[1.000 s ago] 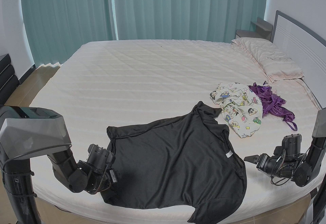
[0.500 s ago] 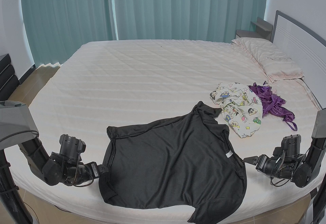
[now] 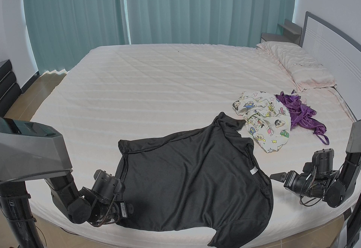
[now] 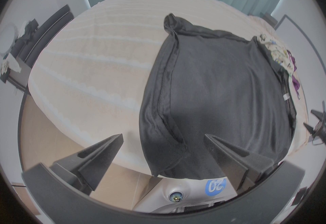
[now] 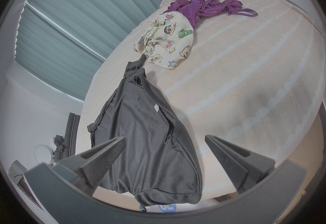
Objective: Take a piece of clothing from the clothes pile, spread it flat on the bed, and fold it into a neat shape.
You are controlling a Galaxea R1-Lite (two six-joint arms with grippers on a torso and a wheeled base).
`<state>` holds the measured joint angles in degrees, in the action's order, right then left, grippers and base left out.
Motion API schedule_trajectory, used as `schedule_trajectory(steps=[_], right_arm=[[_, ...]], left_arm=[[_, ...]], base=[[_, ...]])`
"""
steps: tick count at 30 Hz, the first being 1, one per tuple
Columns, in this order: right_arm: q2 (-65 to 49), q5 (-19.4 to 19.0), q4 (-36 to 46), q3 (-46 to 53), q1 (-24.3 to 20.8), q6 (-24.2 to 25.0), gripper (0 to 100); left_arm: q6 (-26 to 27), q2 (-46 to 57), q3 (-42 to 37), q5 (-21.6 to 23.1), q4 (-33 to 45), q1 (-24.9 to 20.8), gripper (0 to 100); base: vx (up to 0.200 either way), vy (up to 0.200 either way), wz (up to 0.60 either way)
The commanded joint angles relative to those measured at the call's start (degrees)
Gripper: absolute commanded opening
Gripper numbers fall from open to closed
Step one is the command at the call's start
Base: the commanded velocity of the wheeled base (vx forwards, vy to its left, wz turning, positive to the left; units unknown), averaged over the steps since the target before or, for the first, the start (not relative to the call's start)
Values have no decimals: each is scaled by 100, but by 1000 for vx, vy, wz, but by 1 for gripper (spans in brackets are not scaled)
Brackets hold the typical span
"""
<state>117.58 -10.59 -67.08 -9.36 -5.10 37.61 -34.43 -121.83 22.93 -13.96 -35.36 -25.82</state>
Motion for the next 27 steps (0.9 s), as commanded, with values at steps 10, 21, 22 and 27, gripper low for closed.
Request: schedule_trajectory(steps=[10, 21, 22, 27], right_arm=[[46, -13, -437, 180, 0, 1, 100], [99, -13, -525, 224, -18, -8, 100], [99, -13, -525, 224, -18, -8, 100], [99, -13, -525, 242, -27, -8, 100]], left_arm=[[226, -350, -131, -678, 443, -55, 100], [340, 406, -395, -898, 1726, 675, 100], [340, 424, -395, -898, 1770, 692, 100], [340, 714, -474, -898, 2165, 938, 100]], base=[[0, 0, 0], [0, 0, 0], [0, 0, 0], [0, 0, 0]])
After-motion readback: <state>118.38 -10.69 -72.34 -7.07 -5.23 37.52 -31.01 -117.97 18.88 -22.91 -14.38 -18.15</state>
